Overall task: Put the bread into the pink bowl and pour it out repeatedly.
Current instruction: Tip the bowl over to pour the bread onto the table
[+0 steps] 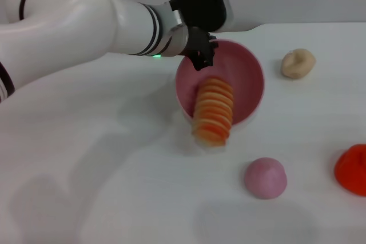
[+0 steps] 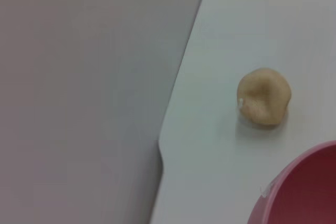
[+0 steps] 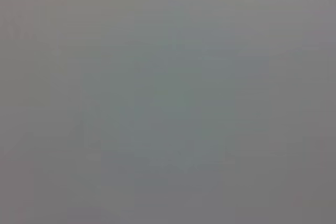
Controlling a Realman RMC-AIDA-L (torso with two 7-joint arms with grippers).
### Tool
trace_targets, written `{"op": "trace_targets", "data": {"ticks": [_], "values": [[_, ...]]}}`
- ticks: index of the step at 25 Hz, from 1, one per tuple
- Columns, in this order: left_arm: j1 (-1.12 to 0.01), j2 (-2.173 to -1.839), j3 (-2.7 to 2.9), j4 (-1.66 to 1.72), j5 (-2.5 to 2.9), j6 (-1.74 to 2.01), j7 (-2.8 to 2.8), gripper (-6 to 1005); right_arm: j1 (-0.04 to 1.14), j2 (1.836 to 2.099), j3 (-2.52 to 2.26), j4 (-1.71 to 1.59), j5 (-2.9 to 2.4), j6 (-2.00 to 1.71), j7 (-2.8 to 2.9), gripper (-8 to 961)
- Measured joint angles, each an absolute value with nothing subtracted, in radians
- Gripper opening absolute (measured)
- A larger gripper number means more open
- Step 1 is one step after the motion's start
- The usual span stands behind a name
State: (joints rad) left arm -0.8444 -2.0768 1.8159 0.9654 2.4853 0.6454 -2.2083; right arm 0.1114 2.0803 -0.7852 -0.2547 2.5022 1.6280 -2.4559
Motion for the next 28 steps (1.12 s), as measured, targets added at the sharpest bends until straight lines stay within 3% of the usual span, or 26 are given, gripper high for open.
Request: {"op": "trace_targets", "data": {"ticks": [21,28], "values": [[-0.834,-2.078,2.069,1.241,2.888,0.709,-2.242,44,0.127,2.081,-0.793,-0.215,2.5,1.685,-2.45,675],[-0.773,-2.075,2.062,1.237,2.889,0.435,-2.24,44,0.124,2.082,-0.793,-0.21,2.499,1.702,-2.449,675]]}}
